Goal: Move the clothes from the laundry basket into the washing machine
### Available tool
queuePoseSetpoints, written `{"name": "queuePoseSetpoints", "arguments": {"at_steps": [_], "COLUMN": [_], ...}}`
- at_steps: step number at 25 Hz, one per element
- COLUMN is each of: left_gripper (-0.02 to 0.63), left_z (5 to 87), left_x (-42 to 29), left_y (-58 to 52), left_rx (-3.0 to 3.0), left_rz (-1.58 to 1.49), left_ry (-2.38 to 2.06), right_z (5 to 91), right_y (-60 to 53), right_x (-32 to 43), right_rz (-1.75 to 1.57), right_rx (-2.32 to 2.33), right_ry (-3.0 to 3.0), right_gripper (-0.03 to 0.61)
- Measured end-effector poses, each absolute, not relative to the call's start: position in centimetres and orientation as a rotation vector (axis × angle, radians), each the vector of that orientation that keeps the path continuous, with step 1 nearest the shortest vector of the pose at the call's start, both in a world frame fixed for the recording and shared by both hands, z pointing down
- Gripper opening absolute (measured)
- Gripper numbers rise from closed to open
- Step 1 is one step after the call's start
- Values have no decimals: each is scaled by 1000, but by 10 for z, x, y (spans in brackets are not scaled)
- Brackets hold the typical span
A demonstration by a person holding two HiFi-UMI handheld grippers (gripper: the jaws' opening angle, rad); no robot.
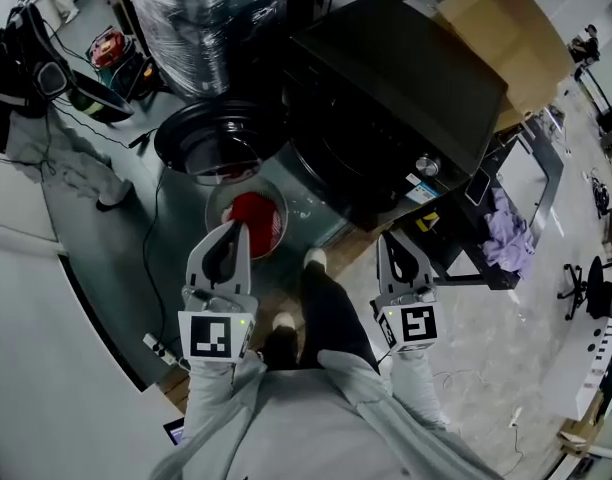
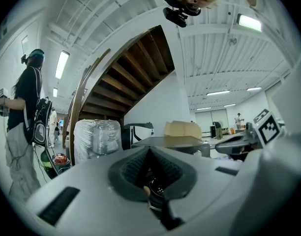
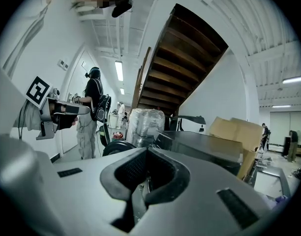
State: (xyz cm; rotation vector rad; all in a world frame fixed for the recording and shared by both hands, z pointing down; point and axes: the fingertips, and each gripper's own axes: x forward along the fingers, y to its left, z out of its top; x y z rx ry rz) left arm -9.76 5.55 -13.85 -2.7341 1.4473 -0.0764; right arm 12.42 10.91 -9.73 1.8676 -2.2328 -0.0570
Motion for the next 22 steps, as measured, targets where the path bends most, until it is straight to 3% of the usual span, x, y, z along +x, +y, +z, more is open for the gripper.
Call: {"name": "queuePoseSetpoints", "arguments": {"at_steps": [15,22], "left_gripper": [18,18], "left_z": [-132,-74], "left_x": [-61,-61], "left_y": [-78,-99], "left_rx": [-2654,-2651], "left_rz": [-81,-89], "left_ry": [1615,1589], "right_z": [-82,-27], "right_y": [-57,-103], "right_x": [145,133], "right_rz": [-49,-156], "right_rx": [1670,1595], "right_ry": [-2401,-2439], "right_gripper": [17,17]}}
